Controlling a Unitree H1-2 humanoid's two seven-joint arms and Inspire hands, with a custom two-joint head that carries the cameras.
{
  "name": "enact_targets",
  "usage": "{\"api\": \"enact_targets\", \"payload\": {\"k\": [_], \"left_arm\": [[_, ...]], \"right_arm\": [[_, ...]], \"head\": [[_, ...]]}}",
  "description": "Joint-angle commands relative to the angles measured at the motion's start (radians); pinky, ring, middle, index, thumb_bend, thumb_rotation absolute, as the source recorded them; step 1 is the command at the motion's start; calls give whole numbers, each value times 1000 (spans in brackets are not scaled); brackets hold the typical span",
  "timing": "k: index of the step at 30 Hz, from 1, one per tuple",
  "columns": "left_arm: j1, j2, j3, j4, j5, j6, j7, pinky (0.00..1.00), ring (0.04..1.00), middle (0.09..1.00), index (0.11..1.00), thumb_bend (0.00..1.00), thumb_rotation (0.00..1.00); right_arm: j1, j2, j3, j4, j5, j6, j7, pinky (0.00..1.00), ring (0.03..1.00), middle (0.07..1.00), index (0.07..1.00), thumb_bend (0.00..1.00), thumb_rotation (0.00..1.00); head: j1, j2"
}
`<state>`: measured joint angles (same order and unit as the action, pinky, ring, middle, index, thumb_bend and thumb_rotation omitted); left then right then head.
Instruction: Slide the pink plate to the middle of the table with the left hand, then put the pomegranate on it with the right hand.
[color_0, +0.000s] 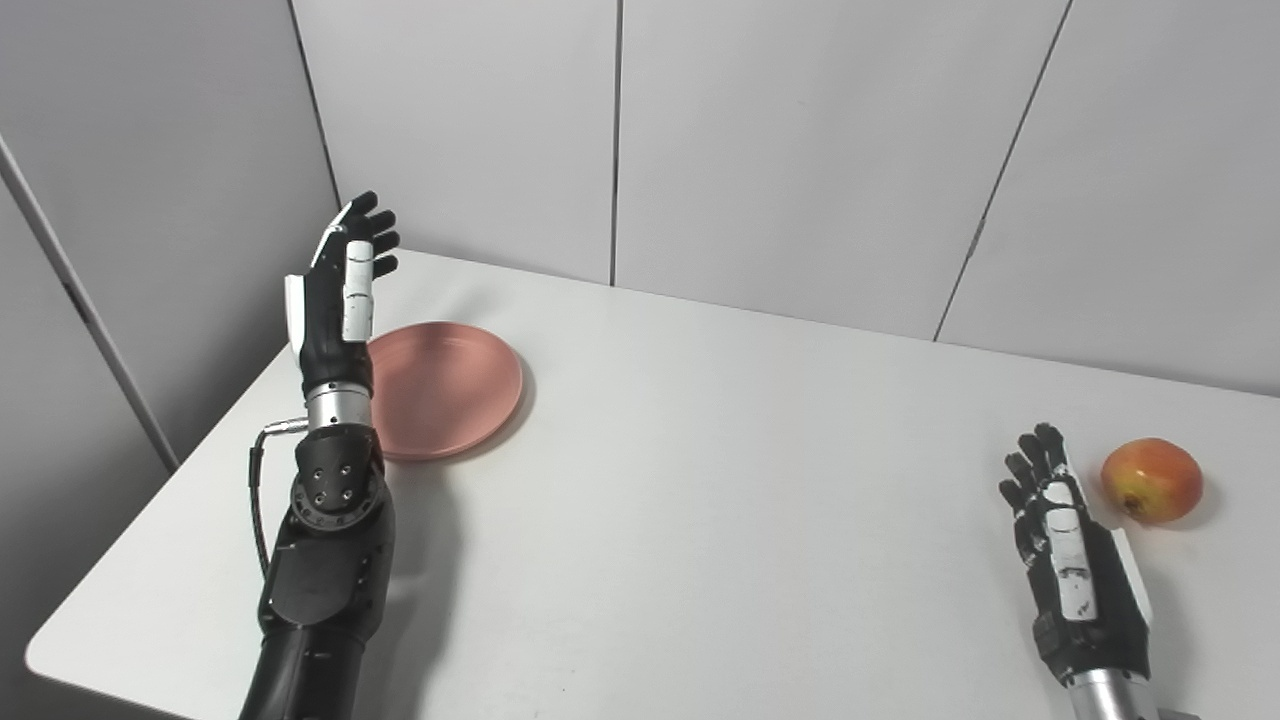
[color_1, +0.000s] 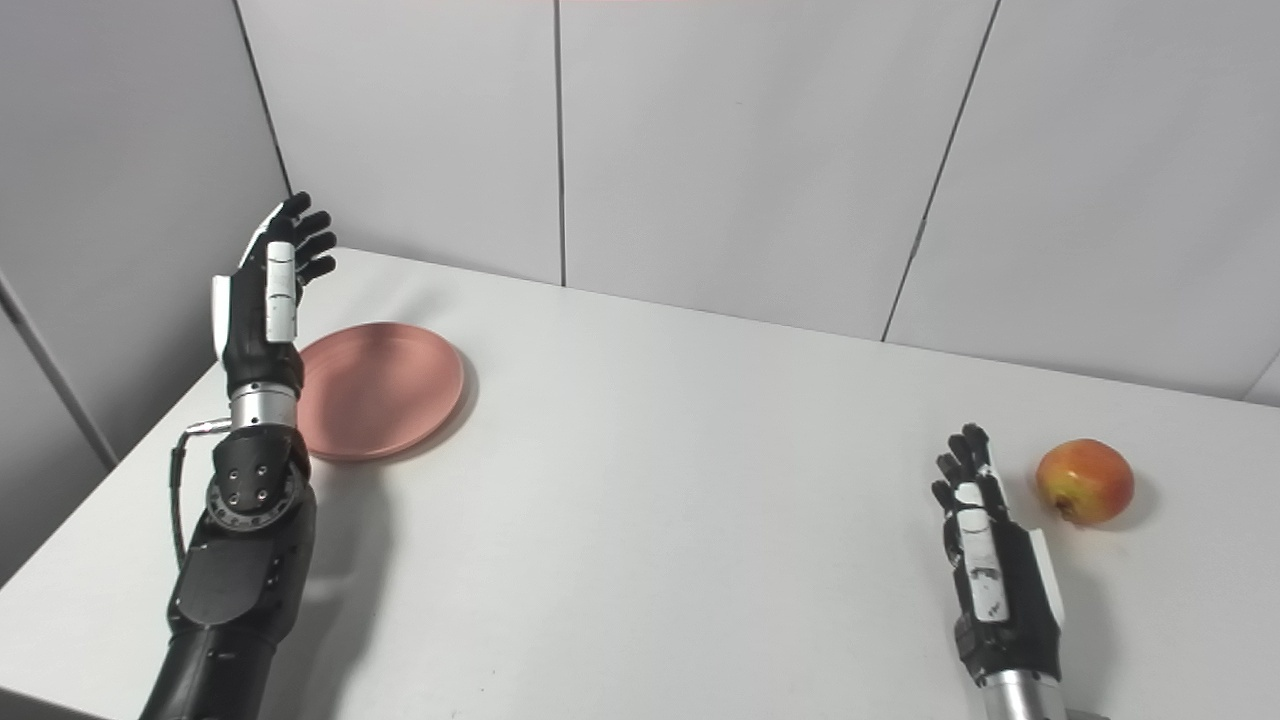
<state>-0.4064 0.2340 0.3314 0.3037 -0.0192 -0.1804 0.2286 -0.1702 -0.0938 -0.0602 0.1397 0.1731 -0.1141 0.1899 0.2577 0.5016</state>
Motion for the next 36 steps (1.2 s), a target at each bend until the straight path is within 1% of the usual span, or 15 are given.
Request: {"api": "enact_targets", "payload": {"k": [1,3,7,10,12,17,21,23,28,32,36], "left_arm": [[-49,36,2,-7,5,-31,11,771,787,797,795,812,1000],[-47,43,6,-1,12,-23,19,756,781,793,790,819,1000],[-50,65,33,45,-55,-16,-8,768,795,801,793,862,1000],[-48,82,44,77,-76,-19,-14,756,787,795,788,883,1000],[-45,89,46,91,-84,-20,-17,763,789,798,793,873,1000],[-43,103,48,127,-102,-24,-18,801,829,834,821,835,1000],[-46,118,51,177,-90,-41,-4,806,831,835,821,825,1000],[-46,124,50,191,-84,-38,1,816,836,839,823,819,1000],[-46,132,46,227,-80,-61,4,823,846,847,830,779,1000],[-54,134,39,269,-91,-83,-10,820,851,853,842,756,1000],[-66,130,30,315,-108,-72,-26,838,862,862,849,755,1000]], "right_arm": [[-17,-17,-12,20,14,-57,9,1000,1000,1000,1000,562,887],[-18,-18,-12,22,14,-60,11,1000,1000,1000,1000,564,888],[-18,-19,-14,20,15,-58,9,1000,1000,1000,1000,567,889],[-18,-21,-14,15,17,-52,11,1000,1000,1000,1000,585,885],[-17,-20,-16,14,20,-50,11,1000,1000,1000,1000,594,878],[-17,-19,-21,15,26,-50,10,1000,1000,1000,1000,575,869],[-21,-19,-23,29,14,-68,4,1000,1000,1000,1000,578,881],[-21,-18,-24,27,21,-63,7,1000,1000,1000,1000,584,877],[-18,-17,-26,20,18,-53,2,1000,1000,1000,1000,587,872],[-21,-13,-31,25,24,-63,2,1000,1000,1000,1000,592,856],[-20,-15,-32,24,16,-64,-1,1000,1000,1000,1000,599,860]], "head": [[-1,1],[-1,1],[5,6],[13,6],[16,6],[16,6],[21,5],[22,5],[22,6],[23,5],[22,7]]}}
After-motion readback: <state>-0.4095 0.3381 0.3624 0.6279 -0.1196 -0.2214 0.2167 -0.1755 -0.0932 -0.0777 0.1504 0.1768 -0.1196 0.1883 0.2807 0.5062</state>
